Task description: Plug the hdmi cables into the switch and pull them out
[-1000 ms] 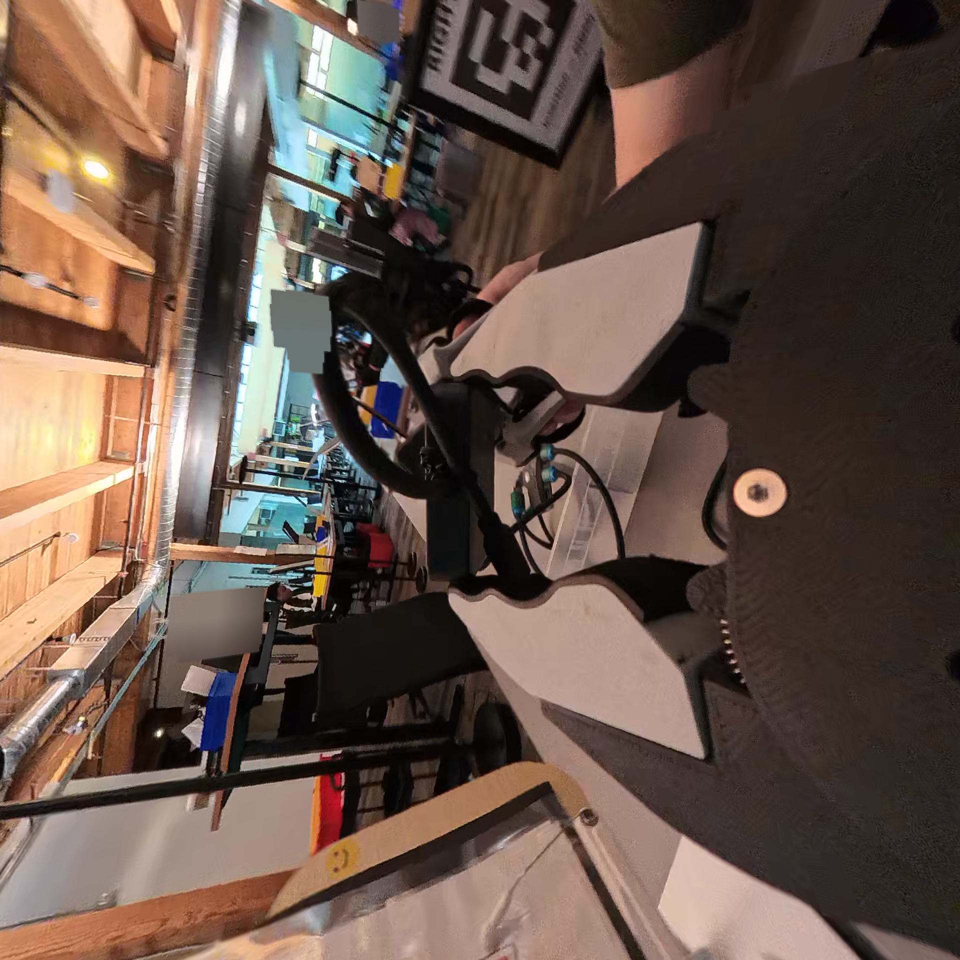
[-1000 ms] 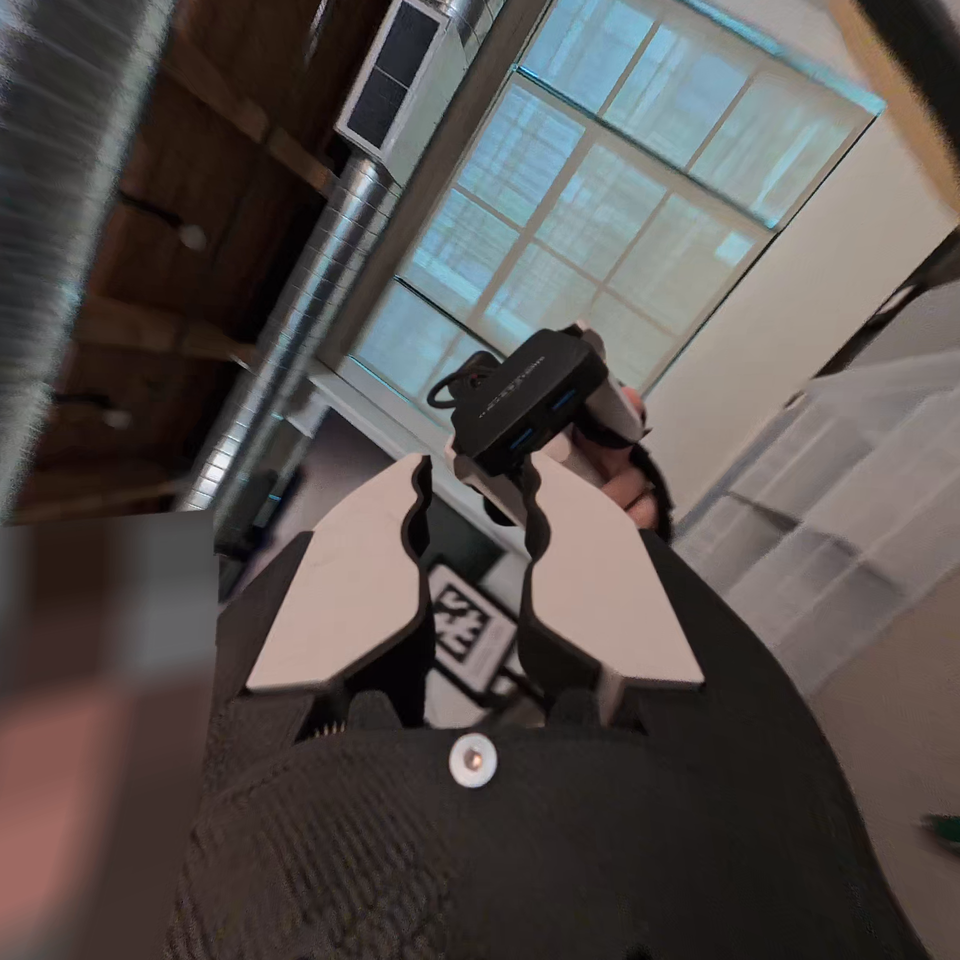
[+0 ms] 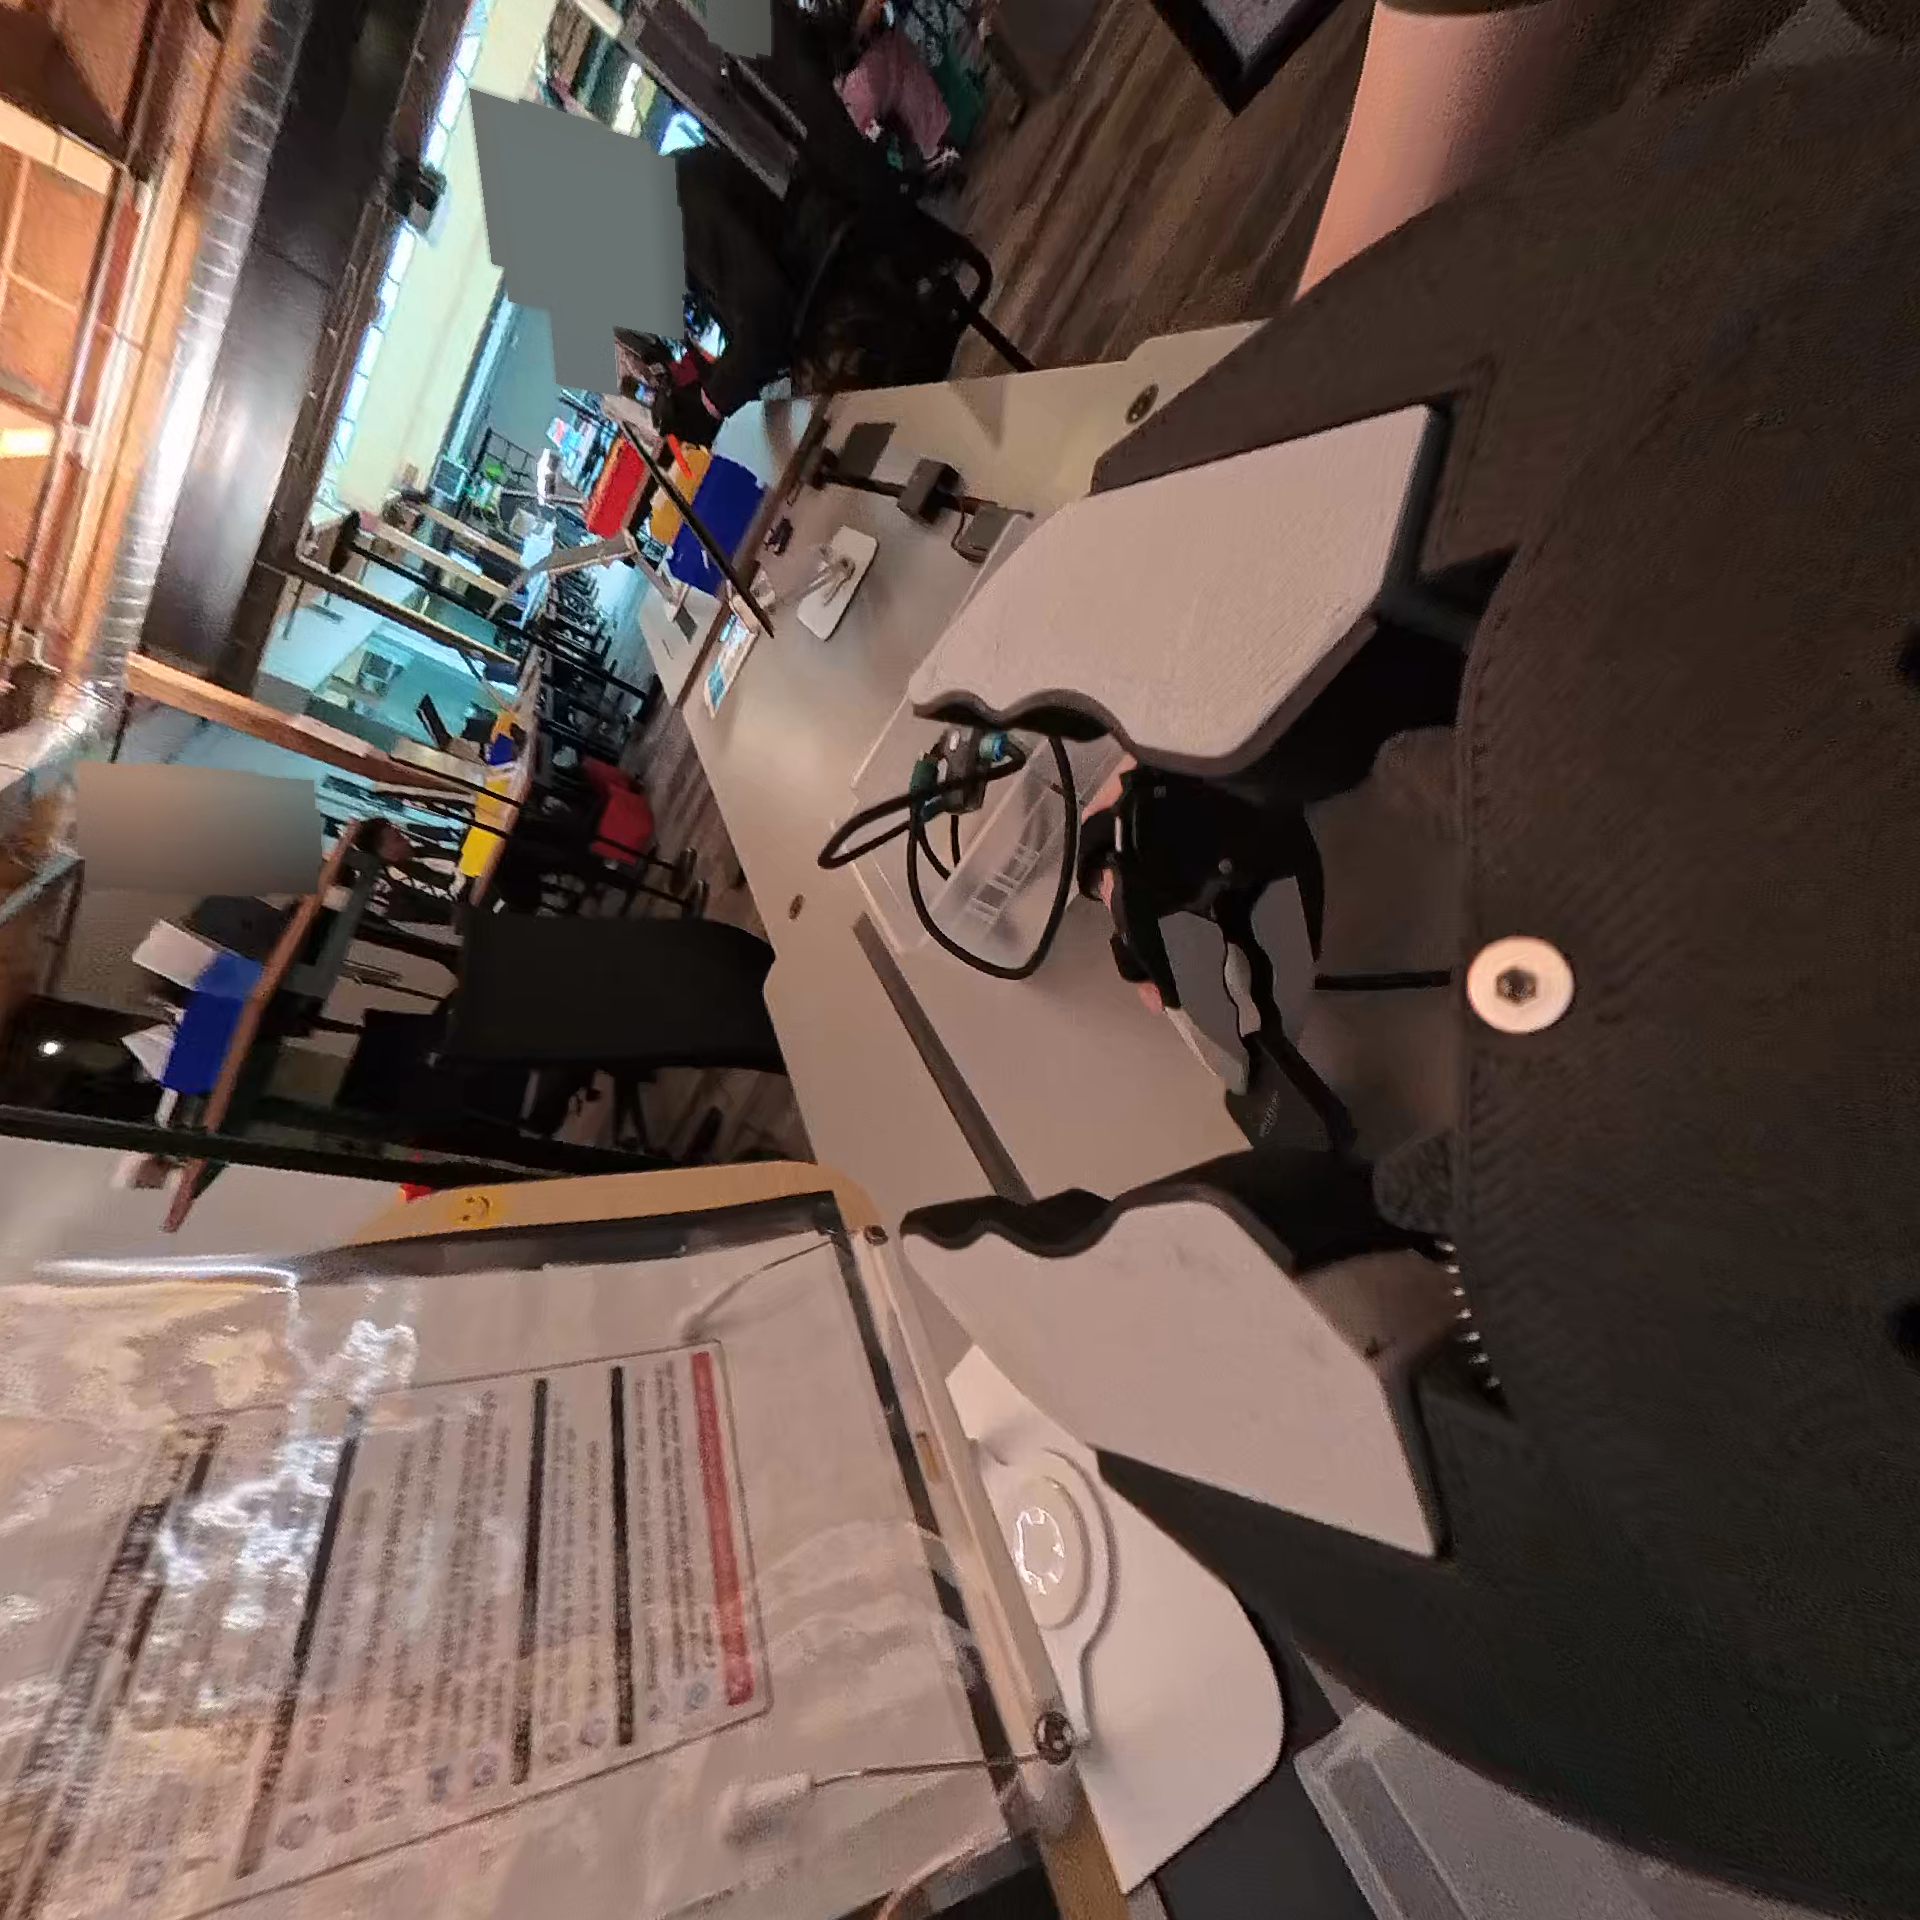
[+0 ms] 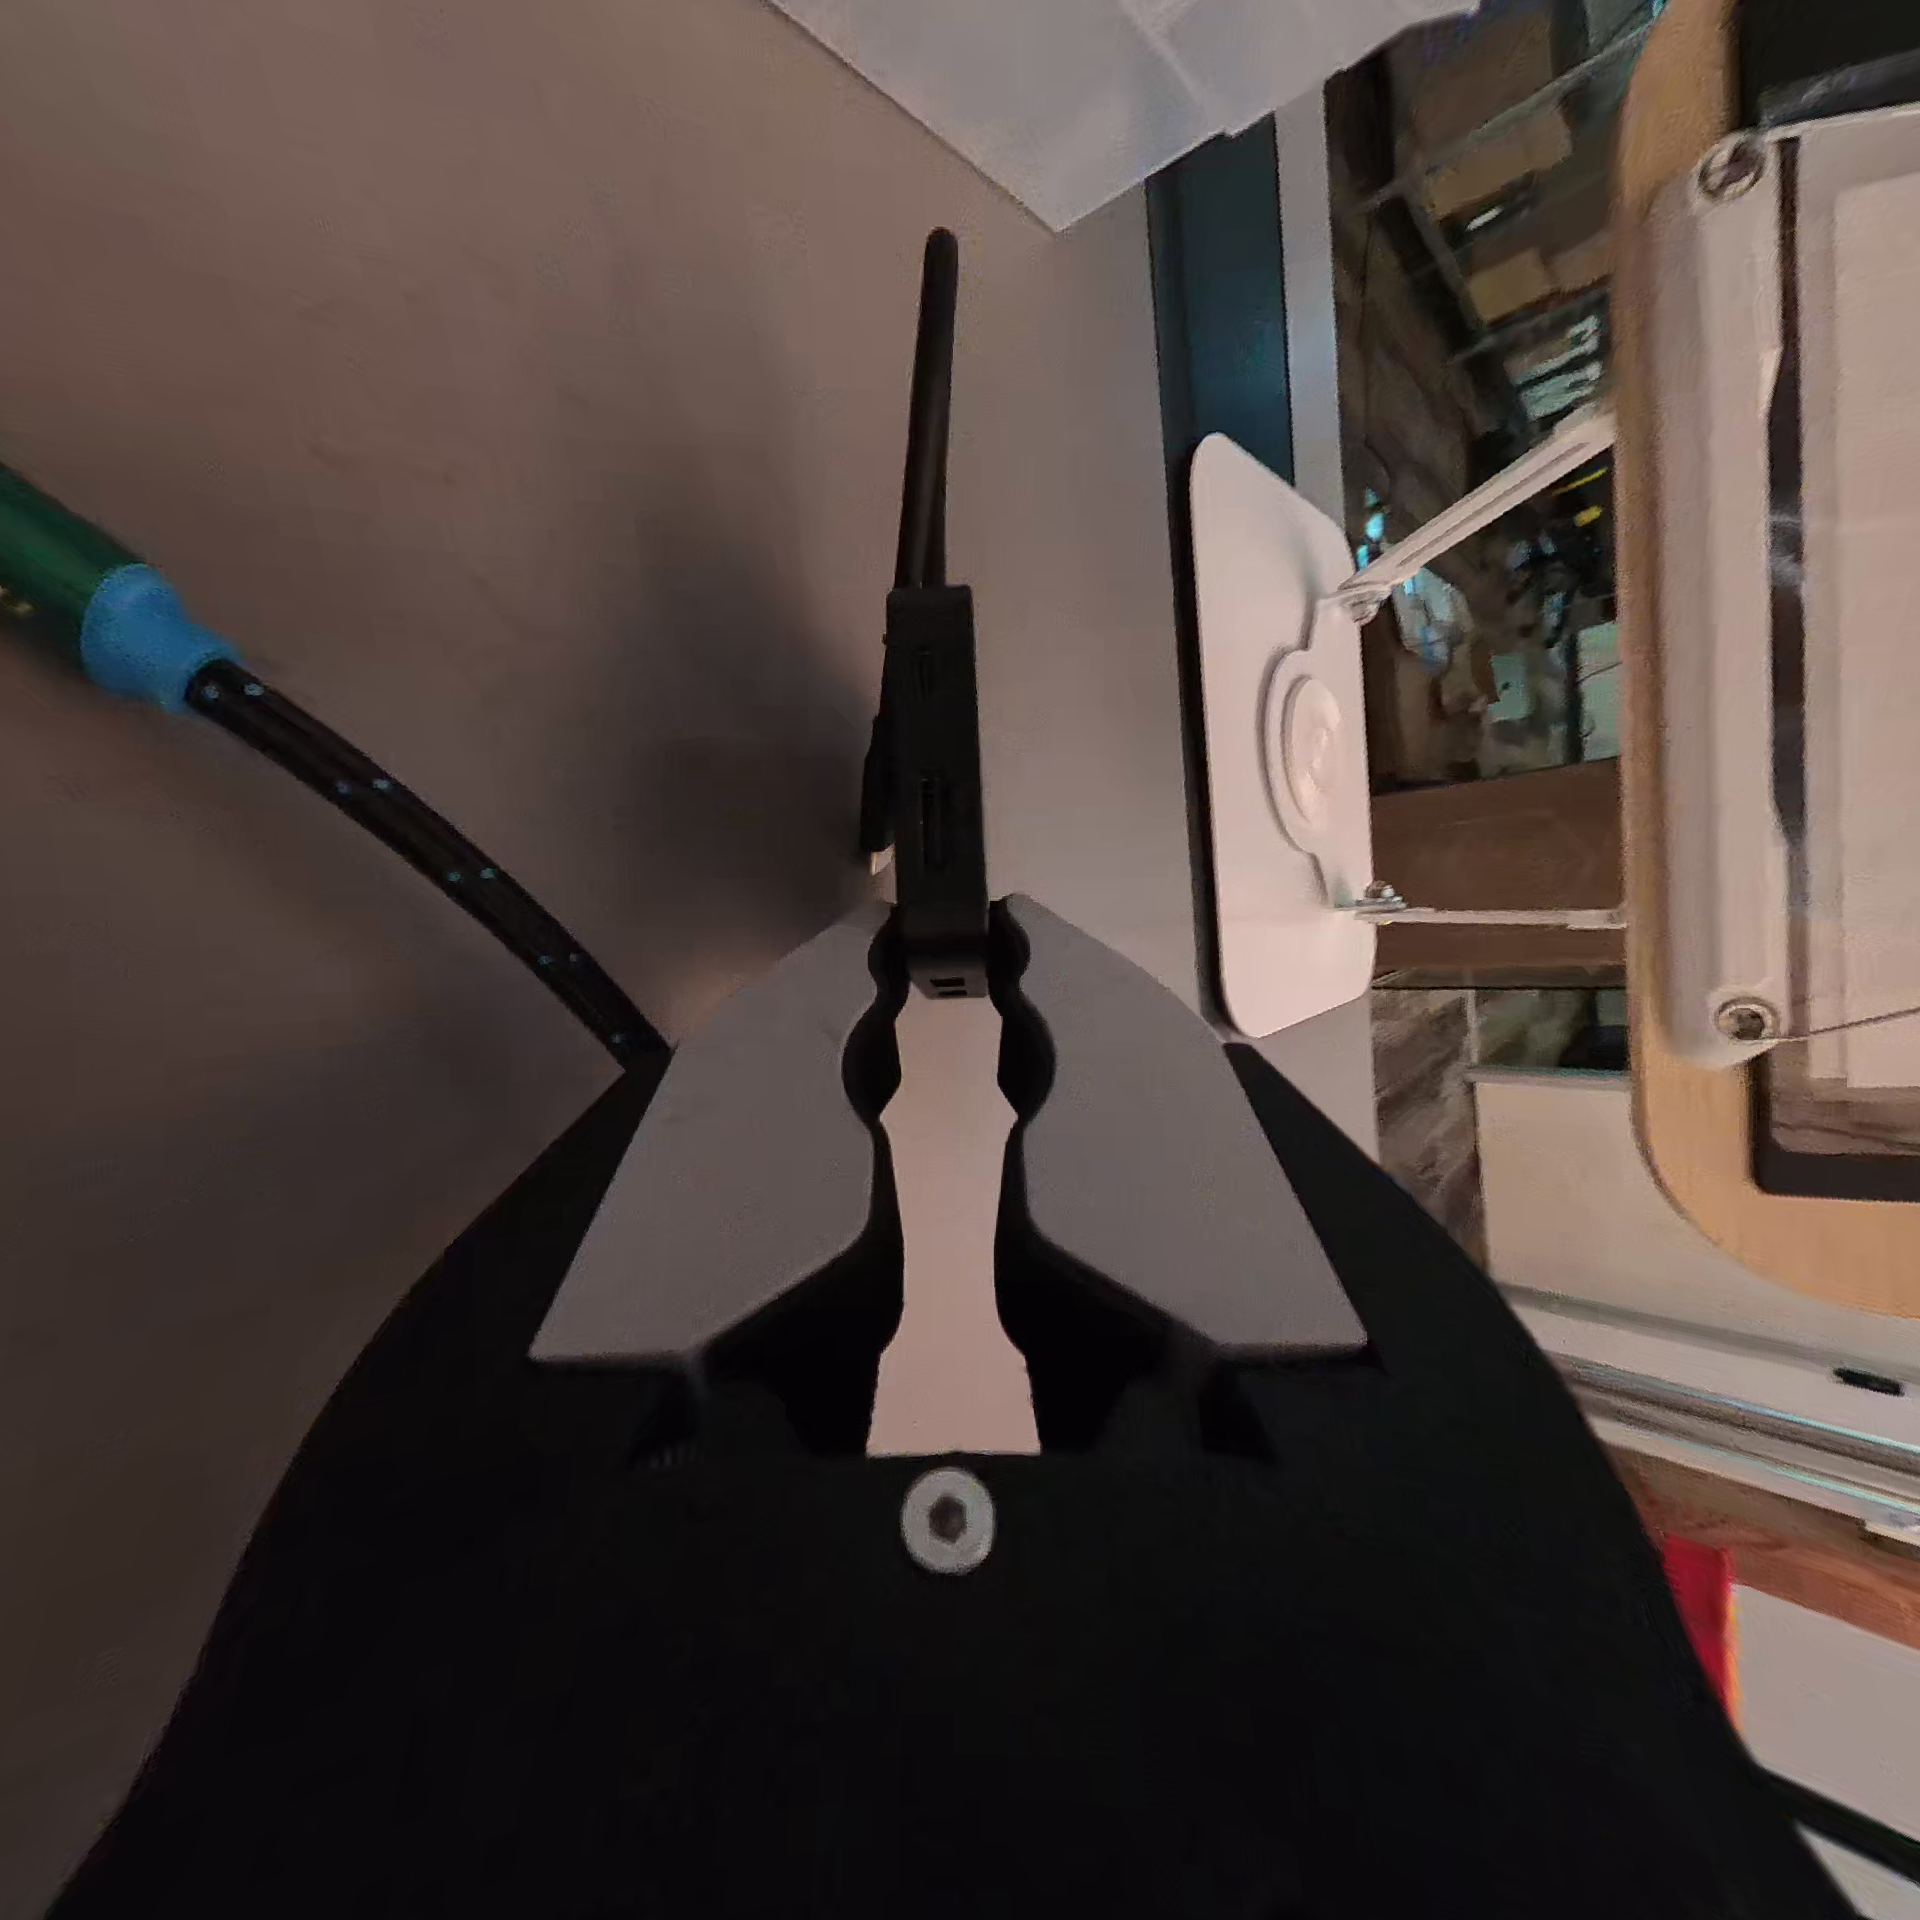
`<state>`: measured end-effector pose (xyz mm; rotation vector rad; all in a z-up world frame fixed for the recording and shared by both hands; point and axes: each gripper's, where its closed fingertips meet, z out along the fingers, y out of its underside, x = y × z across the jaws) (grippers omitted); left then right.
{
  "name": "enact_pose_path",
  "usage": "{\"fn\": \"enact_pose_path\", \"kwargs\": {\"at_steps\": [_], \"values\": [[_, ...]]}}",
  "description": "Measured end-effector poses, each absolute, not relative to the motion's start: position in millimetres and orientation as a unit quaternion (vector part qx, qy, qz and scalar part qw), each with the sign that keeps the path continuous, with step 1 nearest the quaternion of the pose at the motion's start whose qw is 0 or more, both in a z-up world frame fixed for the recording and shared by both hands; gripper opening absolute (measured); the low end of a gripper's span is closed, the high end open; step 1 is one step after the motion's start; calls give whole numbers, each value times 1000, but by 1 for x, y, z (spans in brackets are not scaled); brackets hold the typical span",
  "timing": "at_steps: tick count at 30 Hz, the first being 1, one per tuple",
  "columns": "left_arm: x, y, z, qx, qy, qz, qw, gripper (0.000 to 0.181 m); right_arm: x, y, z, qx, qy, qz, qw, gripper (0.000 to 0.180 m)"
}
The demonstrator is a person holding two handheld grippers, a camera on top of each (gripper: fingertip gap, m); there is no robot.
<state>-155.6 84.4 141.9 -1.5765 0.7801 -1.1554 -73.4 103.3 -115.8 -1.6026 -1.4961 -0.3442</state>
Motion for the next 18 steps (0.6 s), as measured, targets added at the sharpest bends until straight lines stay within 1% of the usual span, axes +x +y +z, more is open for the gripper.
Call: {"fn": "enact_pose_path", "kwargs": {"at_steps": [3, 8, 12, 14, 16, 18], "values": [[-155, 81, 141, -654, 333, -461, 499, 85, -71, 104, -118, -658, -595, -137, 440, 16], [-154, 79, 141, -654, 335, -464, 495, 85, -60, 101, -129, -682, -600, -162, 384, 23], [-157, 80, 139, -656, 334, -465, 491, 85, -53, 92, -123, -694, -606, -154, 358, 27], [-159, 80, 140, -656, 331, -468, 492, 84, -55, 86, -117, -700, -603, -129, 360, 29], [-162, 80, 141, -654, 329, -469, 493, 83, -53, 77, -117, -720, -597, -107, 336, 33], [-165, 80, 142, -653, 329, -470, 495, 83, -49, 72, -110, -735, -586, -105, 323, 30]]}}
